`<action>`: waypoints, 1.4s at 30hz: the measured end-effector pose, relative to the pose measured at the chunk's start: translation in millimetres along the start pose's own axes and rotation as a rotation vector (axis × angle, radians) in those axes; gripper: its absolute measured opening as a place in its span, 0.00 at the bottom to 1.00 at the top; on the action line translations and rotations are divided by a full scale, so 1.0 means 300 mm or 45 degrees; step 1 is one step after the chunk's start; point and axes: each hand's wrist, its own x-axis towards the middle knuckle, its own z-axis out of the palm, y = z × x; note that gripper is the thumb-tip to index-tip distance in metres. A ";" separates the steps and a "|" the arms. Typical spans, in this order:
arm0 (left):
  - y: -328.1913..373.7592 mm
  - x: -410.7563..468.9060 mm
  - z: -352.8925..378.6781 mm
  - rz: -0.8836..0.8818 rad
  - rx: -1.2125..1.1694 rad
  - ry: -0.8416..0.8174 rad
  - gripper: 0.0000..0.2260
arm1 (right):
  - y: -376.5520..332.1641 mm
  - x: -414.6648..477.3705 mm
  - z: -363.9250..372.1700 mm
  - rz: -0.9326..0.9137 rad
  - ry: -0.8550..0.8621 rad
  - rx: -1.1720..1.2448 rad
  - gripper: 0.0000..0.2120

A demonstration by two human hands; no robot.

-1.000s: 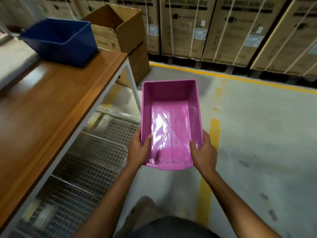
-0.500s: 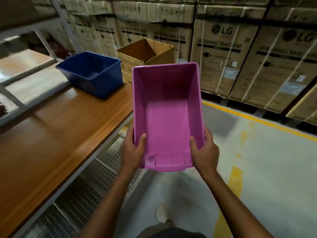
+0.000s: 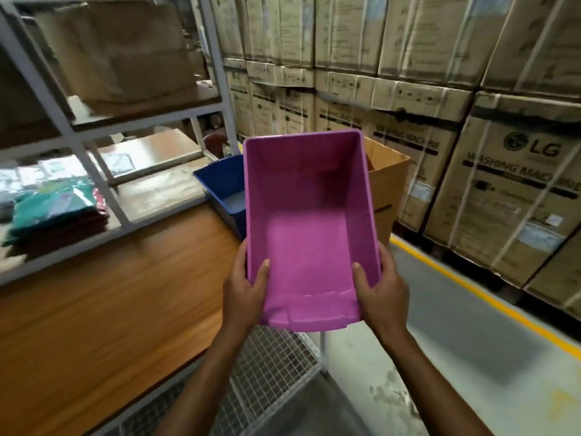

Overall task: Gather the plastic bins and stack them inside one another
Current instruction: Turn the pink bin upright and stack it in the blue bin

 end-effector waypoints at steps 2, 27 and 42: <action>0.002 0.064 0.017 -0.019 0.020 0.086 0.23 | -0.002 0.101 0.038 -0.036 -0.062 0.030 0.29; 0.098 0.713 0.102 -0.352 -0.466 0.744 0.20 | -0.220 1.029 0.472 -0.451 -0.687 0.155 0.23; -0.022 1.005 -0.004 -0.538 -0.459 0.613 0.16 | -0.333 1.226 0.803 -0.387 -0.932 -0.066 0.20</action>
